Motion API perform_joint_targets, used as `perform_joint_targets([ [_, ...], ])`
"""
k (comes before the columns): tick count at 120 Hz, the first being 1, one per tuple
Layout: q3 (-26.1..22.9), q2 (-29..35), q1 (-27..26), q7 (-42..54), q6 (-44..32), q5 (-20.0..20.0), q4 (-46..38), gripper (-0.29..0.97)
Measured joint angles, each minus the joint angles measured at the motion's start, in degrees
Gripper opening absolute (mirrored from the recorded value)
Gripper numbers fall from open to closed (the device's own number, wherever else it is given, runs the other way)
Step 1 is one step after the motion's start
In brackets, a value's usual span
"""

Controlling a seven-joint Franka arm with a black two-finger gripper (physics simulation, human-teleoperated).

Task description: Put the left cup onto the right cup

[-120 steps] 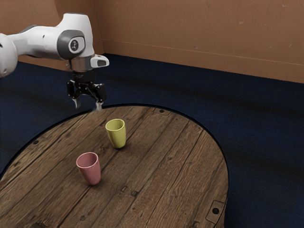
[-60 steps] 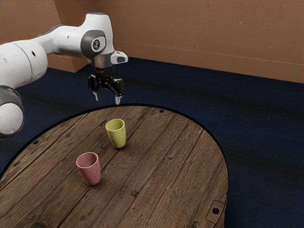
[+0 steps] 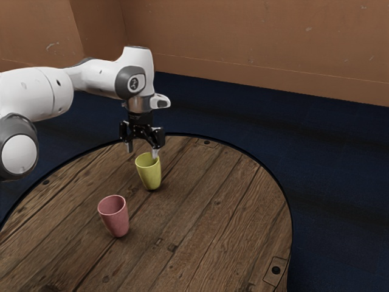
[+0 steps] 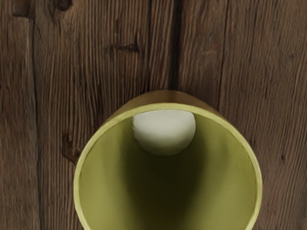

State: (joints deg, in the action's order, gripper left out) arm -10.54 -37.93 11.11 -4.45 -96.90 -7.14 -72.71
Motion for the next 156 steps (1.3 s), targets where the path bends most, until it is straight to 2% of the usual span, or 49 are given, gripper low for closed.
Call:
perform_joint_targets([
  [17,0.0,0.0,0.0,-0.3,-0.9,0.0,-0.2,0.68],
  [52,3.4,0.1,0.0,0.4,-1.7,0.2,-0.1,0.68],
  [149,3.5,-1.0,0.1,1.5,-6.5,1.2,-7.1,0.68],
  [156,3.5,-1.1,0.2,1.5,-7.0,1.2,-7.4,0.6],
])
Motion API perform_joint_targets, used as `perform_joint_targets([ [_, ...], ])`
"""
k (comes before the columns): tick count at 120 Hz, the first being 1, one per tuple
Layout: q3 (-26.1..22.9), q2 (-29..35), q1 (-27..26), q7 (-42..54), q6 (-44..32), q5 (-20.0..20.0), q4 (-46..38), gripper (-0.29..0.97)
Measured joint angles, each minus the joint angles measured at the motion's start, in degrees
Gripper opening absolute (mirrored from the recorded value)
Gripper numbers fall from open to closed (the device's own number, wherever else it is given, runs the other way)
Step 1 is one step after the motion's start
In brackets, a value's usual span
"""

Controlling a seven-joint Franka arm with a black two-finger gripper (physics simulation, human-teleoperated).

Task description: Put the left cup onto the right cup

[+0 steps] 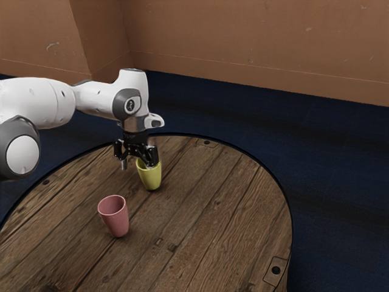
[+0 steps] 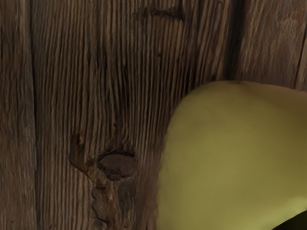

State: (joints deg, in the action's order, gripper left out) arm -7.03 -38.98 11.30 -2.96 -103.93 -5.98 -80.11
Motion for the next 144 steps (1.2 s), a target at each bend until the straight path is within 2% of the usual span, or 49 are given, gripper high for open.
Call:
perform_joint_targets([
  [26,0.2,0.0,0.0,0.1,-1.2,-0.1,-0.2,0.16],
  [46,0.2,0.1,0.0,-0.2,-1.6,-0.1,-0.2,0.0],
  [93,0.2,2.5,-0.2,-0.5,-1.4,-0.7,1.2,-0.09],
  [144,0.2,11.9,-1.1,-0.9,1.4,-1.2,2.2,-0.1],
])
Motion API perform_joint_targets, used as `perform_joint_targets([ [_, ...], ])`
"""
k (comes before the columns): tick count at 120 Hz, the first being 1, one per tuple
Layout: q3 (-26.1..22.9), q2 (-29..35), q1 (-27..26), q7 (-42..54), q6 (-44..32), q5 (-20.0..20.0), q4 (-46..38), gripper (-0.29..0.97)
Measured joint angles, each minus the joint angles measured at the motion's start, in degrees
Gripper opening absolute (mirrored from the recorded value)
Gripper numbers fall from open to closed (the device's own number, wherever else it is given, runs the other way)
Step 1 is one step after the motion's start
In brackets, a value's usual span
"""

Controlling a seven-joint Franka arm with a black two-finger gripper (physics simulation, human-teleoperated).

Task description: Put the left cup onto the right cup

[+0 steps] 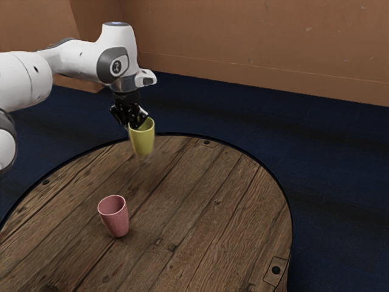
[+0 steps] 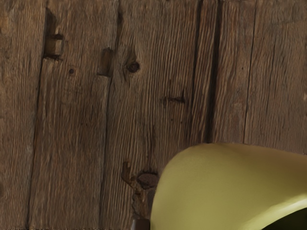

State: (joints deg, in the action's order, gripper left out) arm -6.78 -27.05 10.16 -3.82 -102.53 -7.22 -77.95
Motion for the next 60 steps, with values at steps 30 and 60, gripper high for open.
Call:
perform_joint_targets([
  [30,0.0,5.1,-0.7,-0.6,1.3,0.1,-3.9,-0.11],
  [60,-0.1,10.5,-1.1,-2.0,1.7,0.8,-11.5,-0.11],
])
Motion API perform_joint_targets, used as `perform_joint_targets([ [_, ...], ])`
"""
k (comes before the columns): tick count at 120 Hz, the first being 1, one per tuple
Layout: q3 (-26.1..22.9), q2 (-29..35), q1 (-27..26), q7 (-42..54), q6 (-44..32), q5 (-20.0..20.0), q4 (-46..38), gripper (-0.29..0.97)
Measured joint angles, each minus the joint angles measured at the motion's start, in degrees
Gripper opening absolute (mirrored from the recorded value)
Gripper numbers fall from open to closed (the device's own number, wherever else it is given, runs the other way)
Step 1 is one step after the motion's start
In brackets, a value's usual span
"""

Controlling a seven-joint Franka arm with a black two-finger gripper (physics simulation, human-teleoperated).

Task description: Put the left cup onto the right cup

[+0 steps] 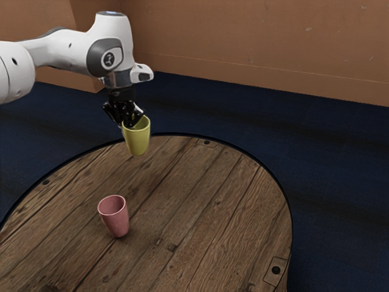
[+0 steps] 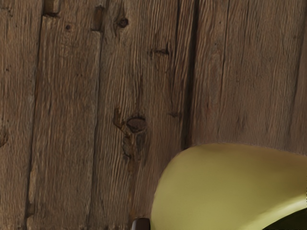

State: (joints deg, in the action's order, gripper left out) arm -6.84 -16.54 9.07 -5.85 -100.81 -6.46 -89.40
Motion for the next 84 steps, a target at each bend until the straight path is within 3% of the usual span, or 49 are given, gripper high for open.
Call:
perform_joint_targets([
  [59,0.0,17.1,-1.8,-4.3,0.1,0.3,-19.2,-0.11],
  [84,0.0,20.8,-2.6,-6.1,0.1,0.5,-23.2,-0.11],
])
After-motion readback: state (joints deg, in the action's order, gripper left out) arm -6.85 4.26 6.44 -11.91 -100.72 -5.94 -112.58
